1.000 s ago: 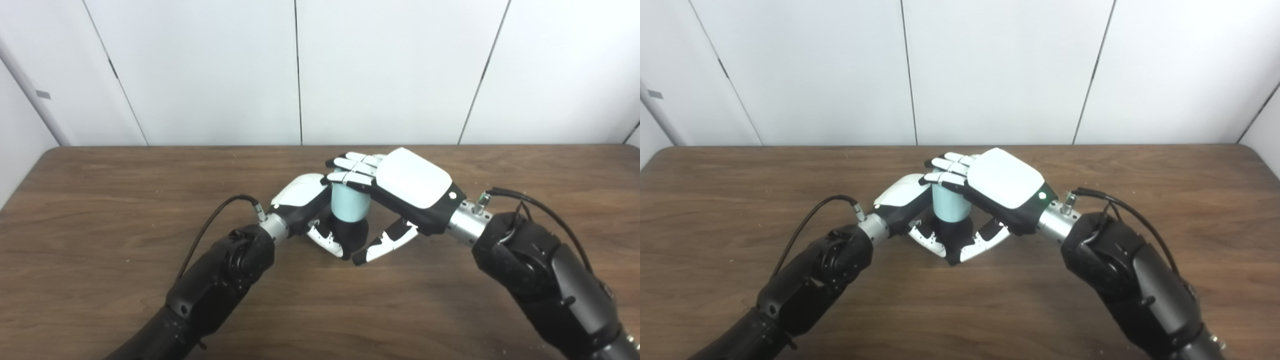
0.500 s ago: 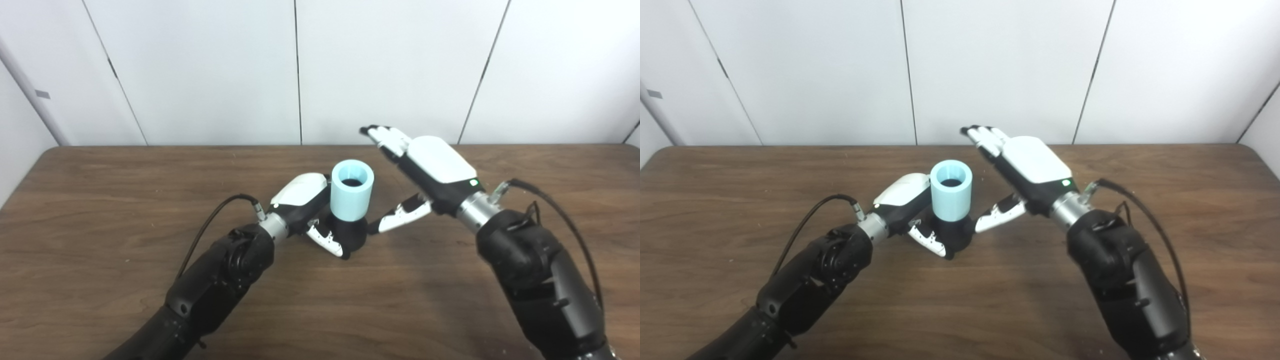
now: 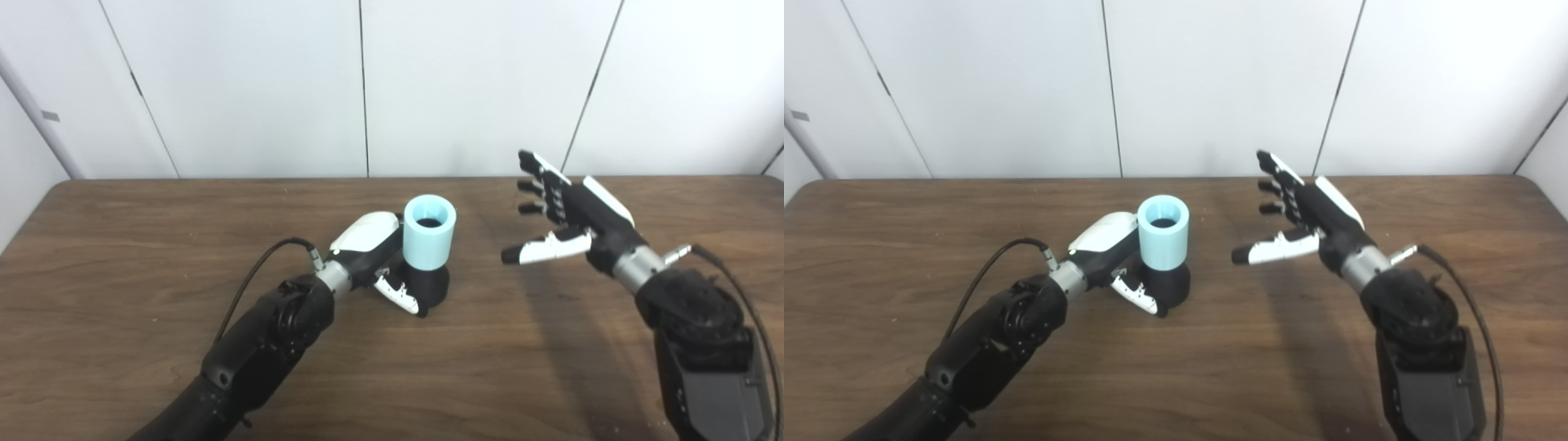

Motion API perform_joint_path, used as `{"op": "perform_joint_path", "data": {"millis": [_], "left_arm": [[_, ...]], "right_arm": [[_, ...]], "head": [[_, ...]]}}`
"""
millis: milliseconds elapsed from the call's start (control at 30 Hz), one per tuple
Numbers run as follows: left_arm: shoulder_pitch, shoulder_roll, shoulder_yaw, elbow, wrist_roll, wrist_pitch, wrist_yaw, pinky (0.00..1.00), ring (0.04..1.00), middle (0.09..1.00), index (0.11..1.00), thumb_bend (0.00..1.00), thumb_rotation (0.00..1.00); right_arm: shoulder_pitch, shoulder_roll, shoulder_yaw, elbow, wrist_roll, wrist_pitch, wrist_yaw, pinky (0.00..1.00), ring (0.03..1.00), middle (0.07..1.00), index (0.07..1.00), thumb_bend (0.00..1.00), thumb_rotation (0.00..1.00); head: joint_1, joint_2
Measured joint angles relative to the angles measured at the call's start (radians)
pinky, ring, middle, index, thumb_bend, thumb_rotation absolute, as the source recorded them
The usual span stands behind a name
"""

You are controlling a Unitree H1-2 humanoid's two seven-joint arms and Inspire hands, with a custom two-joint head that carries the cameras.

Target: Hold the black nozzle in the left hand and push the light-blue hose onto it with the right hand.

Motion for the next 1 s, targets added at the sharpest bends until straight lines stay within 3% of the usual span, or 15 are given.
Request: {"op": "perform_joint_path", "data": {"millis": [133,300,500,733,933,1000], "left_arm": [[0.021,-0.004,0.025,-0.012,-0.004,0.000,0.000,1.00,0.864,0.858,0.856,0.93,0.22],[0.064,-0.008,0.061,-0.039,-0.003,0.001,0.018,1.00,0.940,0.927,0.919,0.91,0.15],[0.125,-0.008,0.113,-0.085,-0.015,0.007,0.023,1.00,0.953,0.938,0.934,0.88,0.06],[0.154,-0.006,0.153,-0.123,-0.027,0.023,-0.031,0.99,0.902,0.891,0.886,0.79,0.00],[0.183,0.001,0.244,-0.153,-0.055,0.044,-0.046,0.68,0.757,0.755,0.780,0.74,0.00],[0.194,0.005,0.294,-0.172,-0.060,0.072,-0.034,0.65,0.741,0.741,0.772,0.73,0.00]], "right_arm": [[0.011,0.007,-0.003,0.000,0.018,0.000,-0.062,0.78,0.913,0.983,0.993,0.82,0.09],[0.020,0.014,-0.002,-0.001,0.045,0.000,-0.104,0.79,0.907,0.978,0.978,0.81,0.09],[0.038,0.017,-0.002,-0.002,0.091,0.000,-0.124,0.79,0.907,0.978,0.967,0.81,0.11],[0.054,0.016,-0.007,-0.001,0.166,0.000,-0.146,0.78,0.880,0.954,0.946,0.81,0.10],[0.073,0.040,-0.022,-0.004,0.246,0.000,-0.181,0.68,0.765,0.858,0.848,0.79,0.05],[0.091,0.049,-0.022,-0.004,0.258,-0.001,-0.197,0.66,0.753,0.847,0.840,0.79,0.05]], "head": [[0.000,0.002],[-0.003,0.000],[0.005,0.000],[0.003,-0.005],[0.021,-0.011],[0.021,-0.011]]}}
